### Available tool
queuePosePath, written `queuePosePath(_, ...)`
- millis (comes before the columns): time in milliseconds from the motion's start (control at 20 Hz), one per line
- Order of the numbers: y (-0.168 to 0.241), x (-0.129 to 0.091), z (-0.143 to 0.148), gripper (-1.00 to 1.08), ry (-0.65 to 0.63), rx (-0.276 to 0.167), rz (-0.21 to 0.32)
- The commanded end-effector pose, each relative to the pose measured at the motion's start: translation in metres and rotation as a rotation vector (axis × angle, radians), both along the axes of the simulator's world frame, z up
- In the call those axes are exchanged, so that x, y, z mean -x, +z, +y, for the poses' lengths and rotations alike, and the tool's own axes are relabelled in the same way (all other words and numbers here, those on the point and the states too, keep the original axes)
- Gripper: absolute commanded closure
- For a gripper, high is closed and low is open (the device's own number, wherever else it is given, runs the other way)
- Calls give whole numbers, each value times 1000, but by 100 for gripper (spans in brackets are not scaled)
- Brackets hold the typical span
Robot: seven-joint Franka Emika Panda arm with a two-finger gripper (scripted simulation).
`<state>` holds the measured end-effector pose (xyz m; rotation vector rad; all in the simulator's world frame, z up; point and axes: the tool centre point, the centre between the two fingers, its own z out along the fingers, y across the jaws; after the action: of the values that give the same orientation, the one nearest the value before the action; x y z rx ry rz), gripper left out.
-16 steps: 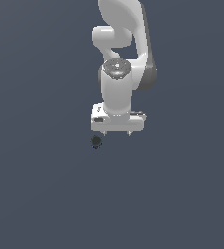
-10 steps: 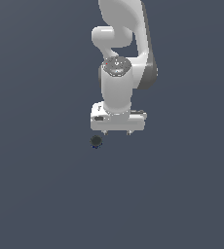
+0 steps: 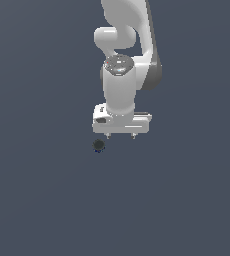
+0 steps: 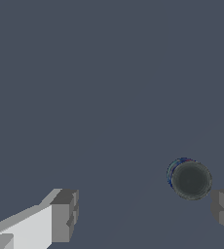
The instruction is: Pick up the object and move it to a goal position.
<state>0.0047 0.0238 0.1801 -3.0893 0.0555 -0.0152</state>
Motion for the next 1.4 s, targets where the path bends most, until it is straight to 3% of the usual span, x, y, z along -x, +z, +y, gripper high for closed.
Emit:
queuePosePath(0, -7, 2, -6, -92, 5, 3, 1)
queuePosePath(800, -101, 43, -93, -92, 106, 45, 5)
queuePosePath(1350, -117, 53, -107, -92, 122, 51, 9)
